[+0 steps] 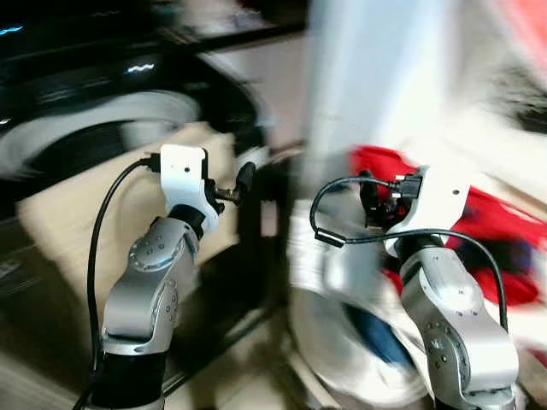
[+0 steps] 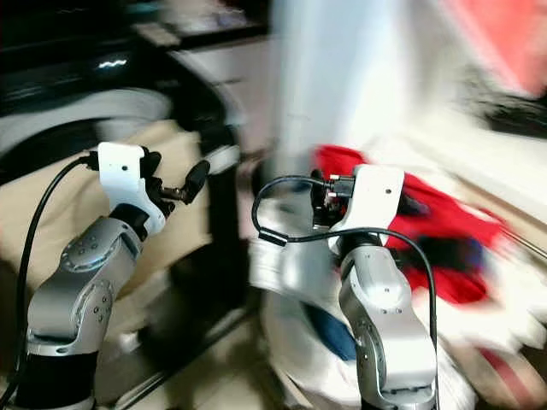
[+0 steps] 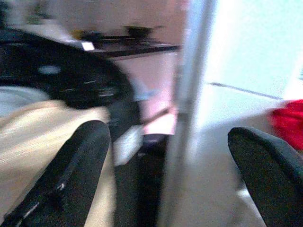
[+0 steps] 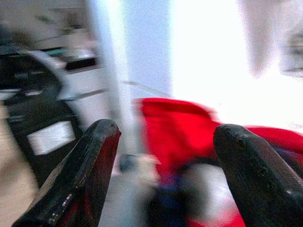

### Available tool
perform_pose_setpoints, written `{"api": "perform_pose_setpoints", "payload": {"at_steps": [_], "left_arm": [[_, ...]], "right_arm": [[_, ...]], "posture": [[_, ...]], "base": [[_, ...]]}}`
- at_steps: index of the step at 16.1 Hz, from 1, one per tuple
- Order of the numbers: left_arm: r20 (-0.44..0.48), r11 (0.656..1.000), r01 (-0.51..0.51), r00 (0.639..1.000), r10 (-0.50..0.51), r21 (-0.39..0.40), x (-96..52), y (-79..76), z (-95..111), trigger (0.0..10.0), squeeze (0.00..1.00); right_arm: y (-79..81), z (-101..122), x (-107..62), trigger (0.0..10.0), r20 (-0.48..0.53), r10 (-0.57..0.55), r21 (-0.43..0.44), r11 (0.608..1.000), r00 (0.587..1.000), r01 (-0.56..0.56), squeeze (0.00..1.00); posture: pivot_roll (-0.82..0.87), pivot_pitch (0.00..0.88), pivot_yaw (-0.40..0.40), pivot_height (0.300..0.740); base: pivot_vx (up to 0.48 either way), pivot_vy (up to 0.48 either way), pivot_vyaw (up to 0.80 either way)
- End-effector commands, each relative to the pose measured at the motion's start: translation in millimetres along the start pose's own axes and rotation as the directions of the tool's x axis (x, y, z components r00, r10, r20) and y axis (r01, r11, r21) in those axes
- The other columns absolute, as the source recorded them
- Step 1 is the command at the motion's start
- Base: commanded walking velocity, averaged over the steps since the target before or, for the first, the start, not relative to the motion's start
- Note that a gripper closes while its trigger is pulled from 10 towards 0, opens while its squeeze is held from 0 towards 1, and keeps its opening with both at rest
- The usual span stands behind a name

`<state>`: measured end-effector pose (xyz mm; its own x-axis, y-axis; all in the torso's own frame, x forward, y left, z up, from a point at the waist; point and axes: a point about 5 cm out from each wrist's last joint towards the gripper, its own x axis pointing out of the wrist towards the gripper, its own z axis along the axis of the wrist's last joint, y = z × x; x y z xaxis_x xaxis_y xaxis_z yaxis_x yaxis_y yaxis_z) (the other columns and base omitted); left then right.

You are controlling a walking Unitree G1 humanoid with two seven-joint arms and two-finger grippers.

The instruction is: Clothes washing

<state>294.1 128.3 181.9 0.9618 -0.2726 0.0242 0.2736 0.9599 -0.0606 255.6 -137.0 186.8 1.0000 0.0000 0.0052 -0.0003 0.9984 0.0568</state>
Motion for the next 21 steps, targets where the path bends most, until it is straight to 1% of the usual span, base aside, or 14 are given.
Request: {"api": "perform_pose_setpoints", "payload": {"at_steps": [1,2,4,5,6,7,8,11,21], "left_arm": [[0.032,0.998,-0.021,0.999,0.019,0.055,2.9,-2.3,3,10.0,0.0],[0.059,0.996,-0.044,0.998,0.039,0.082,3.1,-1.5,5,10.0,0.0],[0.047,0.997,-0.017,0.999,0.013,0.074,4.8,-2.7,5,10.0,0.0],[0.06,0.996,-0.013,0.998,0.008,0.092,5.3,-3.0,7,10.0,0.0],[0.046,0.998,-0.004,0.999,0.001,0.063,6.5,-3.6,6,10.0,0.0],[0.051,0.997,-0.009,0.999,0.005,0.078,7.8,-3.5,7,10.0,0.0],[0.059,0.995,-0.012,0.998,0.007,0.097,8.7,-3.6,7,10.0,0.0],[0.05,0.995,-0.019,0.999,0.014,0.099,9.2,-3.2,4,10.0,0.0],[0.041,0.996,-0.021,0.999,0.017,0.091,9.9,-3.2,3,10.0,0.0]], "right_arm": [[-2.5,6,-0.9,10.0,0.015,-0.015,-0.019,1.0,1.0,0.015,0.0],[-3.2,6,-0.6,10.0,0.017,-0.016,-0.023,1.0,1.0,0.016,0.0],[-5.7,10,0.8,10.0,0.026,-0.014,-0.036,0.999,1.0,0.015,0.0],[-6.9,10,1.5,10.0,0.026,-0.013,-0.039,0.999,1.0,0.014,0.0],[-8.3,9,2.3,10.0,0.021,-0.011,-0.044,0.999,1.0,0.012,0.0],[-10.4,8,3.1,10.0,0.014,-0.01,-0.054,0.999,1.0,0.011,0.0],[-11.6,6,3.5,10.0,0.007,-0.004,-0.058,0.998,1.0,0.004,0.0],[-15.0,3,3.7,10.0,-0.013,-0.008,-0.046,0.999,1.0,0.008,0.0],[-13.4,2,4.2,10.0,-0.006,-0.005,-0.037,0.999,1.0,0.004,0.0]], "posture": [[-0.09,0.0,0.004,0.74],[-0.09,0.0,0.004,0.74],[-0.09,0.0,0.002,0.74],[-0.09,0.0,0.002,0.74],[-0.09,0.0,0.002,0.74],[-0.09,0.0,0.002,0.74],[-0.09,0.0,-0.001,0.74],[-0.09,0.0,0.0,0.74],[-0.09,0.0,0.002,0.74]], "base": [[0.0,0.0,-0.8],[0.0,0.0,-0.8],[0.0,0.0,-0.8],[0.0,0.0,-0.8],[0.0,0.0,-0.8],[0.0,0.0,-0.79],[0.0,0.0,0.0],[0.0,0.274,0.0],[0.0,0.315,0.0]]}}
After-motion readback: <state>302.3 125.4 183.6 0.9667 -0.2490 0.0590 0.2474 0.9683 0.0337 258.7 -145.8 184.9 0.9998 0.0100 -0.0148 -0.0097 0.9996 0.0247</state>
